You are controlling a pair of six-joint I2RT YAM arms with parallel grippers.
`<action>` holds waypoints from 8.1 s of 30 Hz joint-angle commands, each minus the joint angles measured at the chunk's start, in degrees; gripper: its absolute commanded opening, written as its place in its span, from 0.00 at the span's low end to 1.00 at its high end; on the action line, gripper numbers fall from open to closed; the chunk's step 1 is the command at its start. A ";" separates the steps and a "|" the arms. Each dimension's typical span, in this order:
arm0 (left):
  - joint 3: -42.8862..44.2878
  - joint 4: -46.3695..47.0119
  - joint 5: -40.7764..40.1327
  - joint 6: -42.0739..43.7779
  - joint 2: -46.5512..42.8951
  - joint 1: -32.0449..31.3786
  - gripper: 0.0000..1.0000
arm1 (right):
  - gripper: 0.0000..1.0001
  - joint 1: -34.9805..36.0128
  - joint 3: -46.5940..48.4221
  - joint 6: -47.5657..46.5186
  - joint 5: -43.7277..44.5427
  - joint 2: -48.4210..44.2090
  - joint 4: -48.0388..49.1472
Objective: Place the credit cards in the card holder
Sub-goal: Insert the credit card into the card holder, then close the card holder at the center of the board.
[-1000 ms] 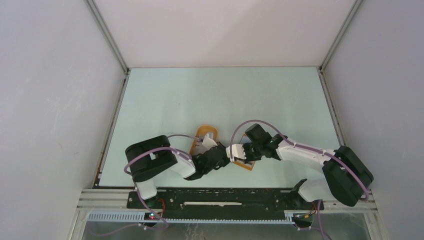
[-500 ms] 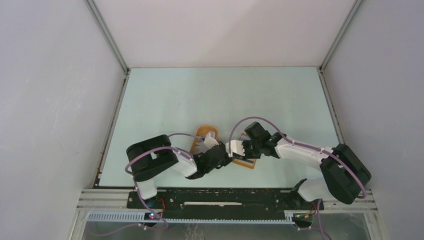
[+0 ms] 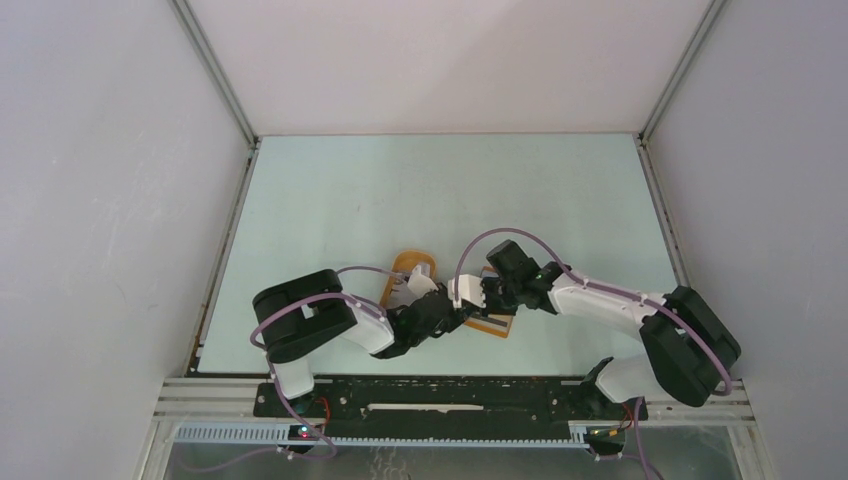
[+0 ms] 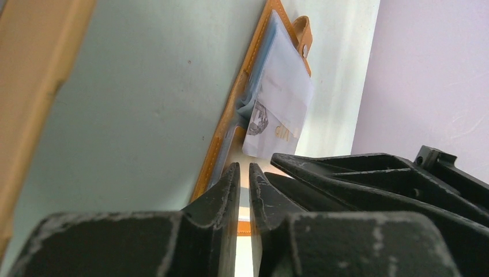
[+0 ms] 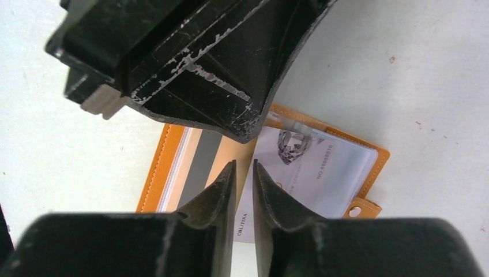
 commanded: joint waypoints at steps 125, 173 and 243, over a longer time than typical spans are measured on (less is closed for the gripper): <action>-3.11 0.90 22.86 54.75 -23.62 4.33 0.63 | 0.89 -30.47 27.89 -50.09 -24.05 11.93 -36.97; -13.19 4.63 18.85 48.47 -27.44 5.26 0.60 | 0.07 -26.75 27.83 -35.00 -9.55 20.80 -36.63; 8.36 -17.37 13.69 24.48 -3.85 3.97 0.69 | 0.53 -34.90 23.34 36.74 -15.04 25.64 -28.18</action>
